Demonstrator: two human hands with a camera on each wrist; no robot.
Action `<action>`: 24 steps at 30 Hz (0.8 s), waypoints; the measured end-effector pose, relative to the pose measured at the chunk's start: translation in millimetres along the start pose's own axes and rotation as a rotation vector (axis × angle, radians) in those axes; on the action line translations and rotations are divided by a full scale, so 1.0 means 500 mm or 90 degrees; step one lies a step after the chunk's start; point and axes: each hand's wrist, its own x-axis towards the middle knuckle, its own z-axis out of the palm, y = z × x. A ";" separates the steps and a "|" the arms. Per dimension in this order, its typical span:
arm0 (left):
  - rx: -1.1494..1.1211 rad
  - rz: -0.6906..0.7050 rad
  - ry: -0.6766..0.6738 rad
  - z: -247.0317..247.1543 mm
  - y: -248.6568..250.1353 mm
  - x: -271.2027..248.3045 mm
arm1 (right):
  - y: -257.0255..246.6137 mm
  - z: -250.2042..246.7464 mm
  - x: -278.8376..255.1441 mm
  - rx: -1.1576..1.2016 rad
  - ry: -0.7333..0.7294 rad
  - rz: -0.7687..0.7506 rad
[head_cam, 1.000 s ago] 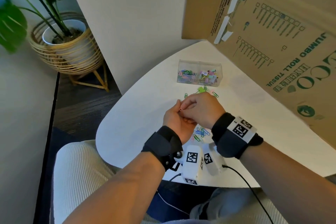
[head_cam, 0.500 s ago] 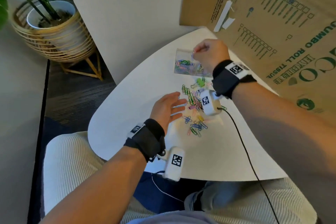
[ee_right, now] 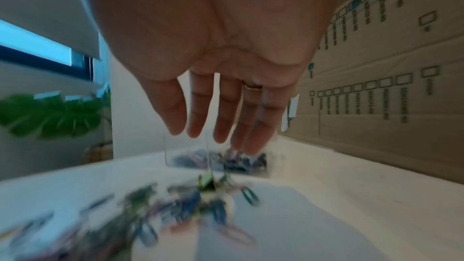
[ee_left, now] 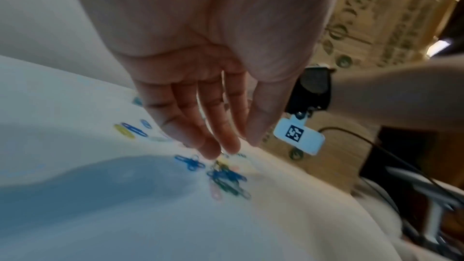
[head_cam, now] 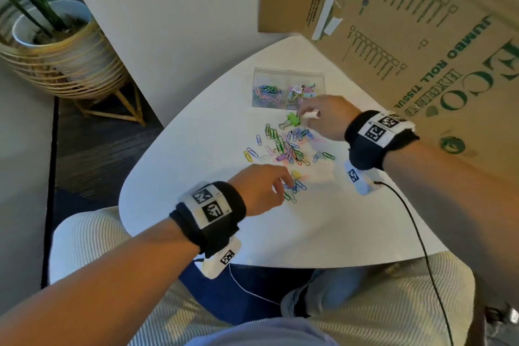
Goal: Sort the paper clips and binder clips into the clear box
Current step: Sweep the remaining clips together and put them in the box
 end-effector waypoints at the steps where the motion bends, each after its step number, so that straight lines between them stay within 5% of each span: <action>1: 0.024 0.000 -0.037 0.014 0.010 0.008 | 0.008 0.012 0.001 -0.043 -0.054 0.014; 5: 0.135 -0.001 -0.126 0.064 0.030 0.040 | -0.001 0.048 0.007 -0.085 -0.132 0.038; 14: 0.212 -0.016 -0.023 0.016 0.000 0.072 | -0.012 0.092 -0.009 -0.016 -0.103 -0.061; 18: 0.202 -0.027 0.056 -0.039 -0.020 0.075 | 0.030 0.062 -0.046 0.013 -0.052 -0.017; 24: 0.207 -0.222 0.048 -0.085 -0.038 0.121 | 0.061 0.069 -0.093 -0.153 -0.199 0.157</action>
